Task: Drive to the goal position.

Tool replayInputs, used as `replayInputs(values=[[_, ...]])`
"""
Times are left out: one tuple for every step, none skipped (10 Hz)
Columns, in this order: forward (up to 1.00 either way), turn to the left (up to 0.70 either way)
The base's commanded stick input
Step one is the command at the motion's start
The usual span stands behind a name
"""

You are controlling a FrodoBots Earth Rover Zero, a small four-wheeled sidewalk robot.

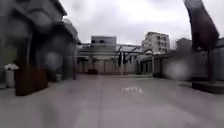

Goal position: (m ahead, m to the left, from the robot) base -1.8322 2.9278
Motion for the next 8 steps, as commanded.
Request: replayInputs(values=[[0.7,0.0],[0.7,0.0],[0.7,0.0],[0.7,0.0],[0.7,0.0],[0.7,0.0],[0.7,0.0],[0.7,0.0]])
